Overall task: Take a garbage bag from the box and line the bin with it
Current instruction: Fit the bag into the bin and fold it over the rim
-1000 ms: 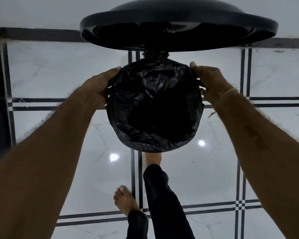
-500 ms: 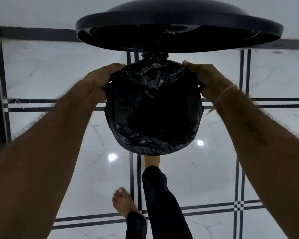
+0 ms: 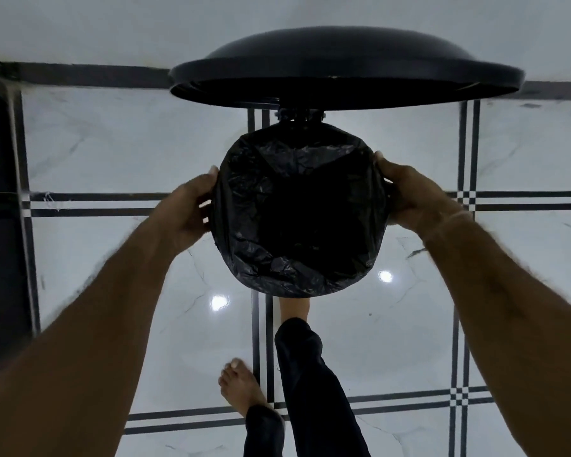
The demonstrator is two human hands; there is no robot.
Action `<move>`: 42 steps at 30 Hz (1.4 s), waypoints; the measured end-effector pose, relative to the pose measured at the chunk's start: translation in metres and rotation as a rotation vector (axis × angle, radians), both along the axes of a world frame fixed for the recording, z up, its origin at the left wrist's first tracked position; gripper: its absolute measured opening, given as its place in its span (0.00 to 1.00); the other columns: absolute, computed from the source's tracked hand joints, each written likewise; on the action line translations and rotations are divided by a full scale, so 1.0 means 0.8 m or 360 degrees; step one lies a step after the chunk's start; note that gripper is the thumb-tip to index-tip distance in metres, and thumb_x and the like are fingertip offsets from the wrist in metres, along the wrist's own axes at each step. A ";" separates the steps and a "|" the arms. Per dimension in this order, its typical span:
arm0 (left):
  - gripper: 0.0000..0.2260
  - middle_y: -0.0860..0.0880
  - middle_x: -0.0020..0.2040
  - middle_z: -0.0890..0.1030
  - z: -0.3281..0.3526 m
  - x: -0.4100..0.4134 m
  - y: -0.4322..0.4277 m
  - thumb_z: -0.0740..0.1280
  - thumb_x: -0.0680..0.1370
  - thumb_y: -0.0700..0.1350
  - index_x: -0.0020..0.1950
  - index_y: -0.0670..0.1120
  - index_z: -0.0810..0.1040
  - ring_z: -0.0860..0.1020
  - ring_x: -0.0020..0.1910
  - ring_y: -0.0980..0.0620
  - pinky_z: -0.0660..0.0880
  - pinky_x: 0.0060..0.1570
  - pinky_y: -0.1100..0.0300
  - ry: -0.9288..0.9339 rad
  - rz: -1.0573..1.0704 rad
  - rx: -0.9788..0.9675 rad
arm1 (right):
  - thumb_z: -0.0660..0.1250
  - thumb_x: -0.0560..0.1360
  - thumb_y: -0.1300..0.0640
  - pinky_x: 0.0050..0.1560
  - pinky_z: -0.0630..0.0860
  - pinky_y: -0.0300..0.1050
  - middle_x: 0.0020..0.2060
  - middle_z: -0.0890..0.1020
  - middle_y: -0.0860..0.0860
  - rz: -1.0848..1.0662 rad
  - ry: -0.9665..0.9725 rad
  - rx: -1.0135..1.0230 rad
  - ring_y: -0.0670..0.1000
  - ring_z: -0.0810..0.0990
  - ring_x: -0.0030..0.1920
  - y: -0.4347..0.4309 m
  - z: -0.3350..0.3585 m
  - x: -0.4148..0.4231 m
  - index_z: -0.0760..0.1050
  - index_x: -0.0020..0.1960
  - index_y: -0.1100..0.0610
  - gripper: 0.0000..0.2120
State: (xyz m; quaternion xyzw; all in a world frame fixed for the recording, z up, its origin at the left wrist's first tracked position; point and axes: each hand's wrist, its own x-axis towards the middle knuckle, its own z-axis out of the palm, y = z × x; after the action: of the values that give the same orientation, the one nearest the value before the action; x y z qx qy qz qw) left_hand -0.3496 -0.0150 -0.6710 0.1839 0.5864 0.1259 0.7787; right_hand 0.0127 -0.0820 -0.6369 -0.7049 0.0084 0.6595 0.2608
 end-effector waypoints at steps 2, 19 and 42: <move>0.18 0.55 0.46 0.83 -0.002 -0.004 -0.014 0.71 0.77 0.61 0.58 0.50 0.81 0.81 0.44 0.54 0.80 0.44 0.57 -0.0004 0.0060 -0.0003 | 0.71 0.76 0.37 0.71 0.71 0.63 0.50 0.82 0.48 -0.0047 0.0082 -0.0034 0.54 0.79 0.60 -0.002 -0.003 0.001 0.82 0.46 0.50 0.16; 0.08 0.52 0.41 0.80 0.030 0.037 -0.043 0.69 0.82 0.52 0.46 0.49 0.80 0.77 0.48 0.51 0.78 0.51 0.54 0.0423 0.0421 0.0091 | 0.70 0.81 0.48 0.39 0.76 0.47 0.42 0.81 0.50 -0.0300 -0.0271 -0.0090 0.50 0.80 0.44 -0.031 0.009 -0.038 0.79 0.46 0.56 0.11; 0.15 0.47 0.60 0.86 0.020 0.050 -0.155 0.66 0.83 0.56 0.59 0.46 0.83 0.86 0.51 0.50 0.84 0.38 0.58 0.0203 0.0993 -0.0320 | 0.62 0.85 0.47 0.44 0.87 0.51 0.52 0.89 0.55 -0.1351 0.0210 0.0183 0.55 0.90 0.49 -0.165 -0.019 -0.116 0.81 0.63 0.59 0.18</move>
State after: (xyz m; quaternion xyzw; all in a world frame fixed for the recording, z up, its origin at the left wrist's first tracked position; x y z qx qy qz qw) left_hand -0.3096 -0.1389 -0.6550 -0.0748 0.6716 0.2880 0.6786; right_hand -0.0804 -0.2139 -0.6518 -0.5797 0.2775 0.5370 0.5465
